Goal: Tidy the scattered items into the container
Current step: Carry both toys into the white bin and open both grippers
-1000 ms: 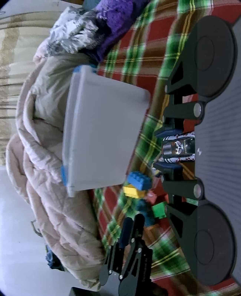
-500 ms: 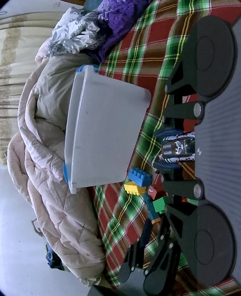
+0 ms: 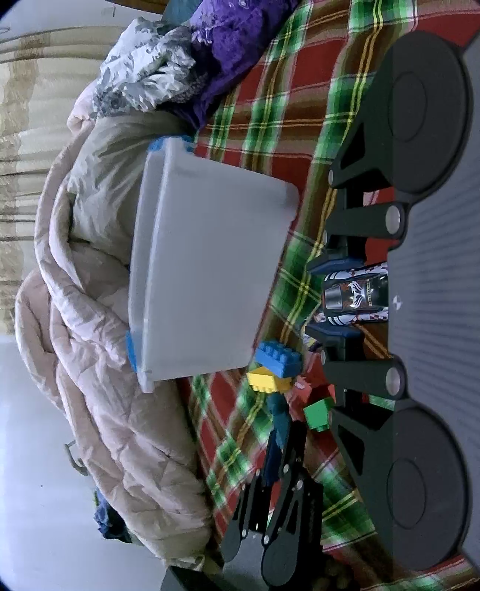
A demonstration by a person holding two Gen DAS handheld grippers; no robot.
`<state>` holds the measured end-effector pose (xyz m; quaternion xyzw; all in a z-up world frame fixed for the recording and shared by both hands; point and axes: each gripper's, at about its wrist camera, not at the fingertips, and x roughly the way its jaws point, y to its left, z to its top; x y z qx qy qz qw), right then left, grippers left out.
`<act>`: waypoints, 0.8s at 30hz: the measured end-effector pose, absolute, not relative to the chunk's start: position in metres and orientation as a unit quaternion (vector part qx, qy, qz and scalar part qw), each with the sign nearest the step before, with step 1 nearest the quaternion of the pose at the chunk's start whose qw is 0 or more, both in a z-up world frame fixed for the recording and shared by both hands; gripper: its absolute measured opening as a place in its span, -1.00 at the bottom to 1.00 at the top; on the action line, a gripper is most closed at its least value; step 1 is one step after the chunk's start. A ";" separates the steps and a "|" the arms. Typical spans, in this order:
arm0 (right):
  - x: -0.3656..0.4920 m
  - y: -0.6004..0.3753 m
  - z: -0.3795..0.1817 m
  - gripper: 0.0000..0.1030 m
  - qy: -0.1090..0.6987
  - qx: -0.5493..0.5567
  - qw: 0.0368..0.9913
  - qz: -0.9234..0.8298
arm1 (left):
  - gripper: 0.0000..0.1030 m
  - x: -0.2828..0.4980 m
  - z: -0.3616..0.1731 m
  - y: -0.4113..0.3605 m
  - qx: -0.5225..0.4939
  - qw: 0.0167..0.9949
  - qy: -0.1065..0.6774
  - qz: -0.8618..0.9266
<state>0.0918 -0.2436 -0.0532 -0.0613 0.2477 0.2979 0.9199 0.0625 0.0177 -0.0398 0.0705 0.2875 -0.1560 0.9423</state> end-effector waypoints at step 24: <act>0.222 -0.207 0.075 -0.38 0.223 -0.038 0.938 0.262 | -0.30 0.203 0.116 0.016 0.032 0.952 0.275 -0.133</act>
